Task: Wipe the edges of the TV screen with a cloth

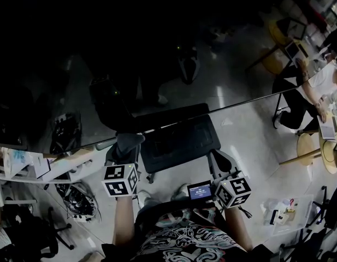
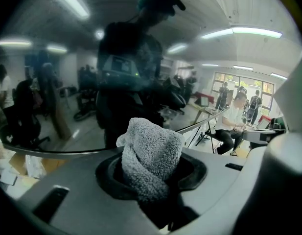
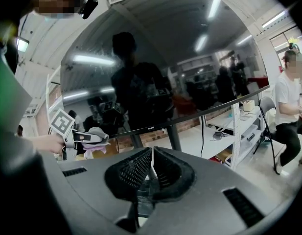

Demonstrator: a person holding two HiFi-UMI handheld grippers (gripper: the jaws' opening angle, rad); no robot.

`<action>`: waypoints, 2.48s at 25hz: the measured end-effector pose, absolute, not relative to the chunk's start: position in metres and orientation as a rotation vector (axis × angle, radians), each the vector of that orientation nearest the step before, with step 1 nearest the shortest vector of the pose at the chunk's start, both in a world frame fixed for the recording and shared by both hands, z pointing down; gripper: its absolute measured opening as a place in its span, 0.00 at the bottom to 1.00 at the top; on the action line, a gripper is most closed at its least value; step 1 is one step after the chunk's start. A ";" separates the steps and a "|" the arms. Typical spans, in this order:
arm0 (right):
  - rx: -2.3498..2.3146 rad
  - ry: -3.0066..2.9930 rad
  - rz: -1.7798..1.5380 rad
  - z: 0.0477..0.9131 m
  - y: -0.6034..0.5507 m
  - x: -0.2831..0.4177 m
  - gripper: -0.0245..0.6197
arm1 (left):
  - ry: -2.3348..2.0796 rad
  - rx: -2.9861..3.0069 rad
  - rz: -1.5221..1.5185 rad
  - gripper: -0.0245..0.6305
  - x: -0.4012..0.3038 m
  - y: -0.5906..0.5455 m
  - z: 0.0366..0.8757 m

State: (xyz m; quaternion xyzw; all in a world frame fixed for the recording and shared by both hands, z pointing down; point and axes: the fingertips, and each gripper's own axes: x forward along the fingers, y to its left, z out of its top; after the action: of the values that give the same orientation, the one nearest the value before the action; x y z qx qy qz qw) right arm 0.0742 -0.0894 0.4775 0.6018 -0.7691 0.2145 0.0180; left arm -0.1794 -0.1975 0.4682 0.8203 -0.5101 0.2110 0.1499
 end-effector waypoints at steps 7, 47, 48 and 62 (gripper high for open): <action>1.878 -2.381 0.670 0.477 -0.088 0.072 0.09 | -1.430 2.371 0.605 0.29 -0.175 -0.197 0.468; 1.973 -2.357 0.695 0.473 -0.079 0.095 0.09 | -0.916 2.122 -0.092 0.28 -0.115 -0.197 0.453; 1.974 -2.356 0.697 0.473 -0.079 0.095 0.09 | -0.891 2.118 -0.105 0.28 -0.111 -0.197 0.453; 2.041 -2.300 0.709 0.477 -0.062 0.116 0.09 | -0.766 2.114 -0.124 0.28 -0.073 -0.197 0.455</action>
State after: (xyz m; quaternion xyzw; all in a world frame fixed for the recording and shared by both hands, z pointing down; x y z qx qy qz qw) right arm 0.1162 -0.0619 0.4770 0.6466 -0.7290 0.2246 -0.0070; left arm -0.0734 -0.1971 0.4553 0.8474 -0.3070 -0.0498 0.4304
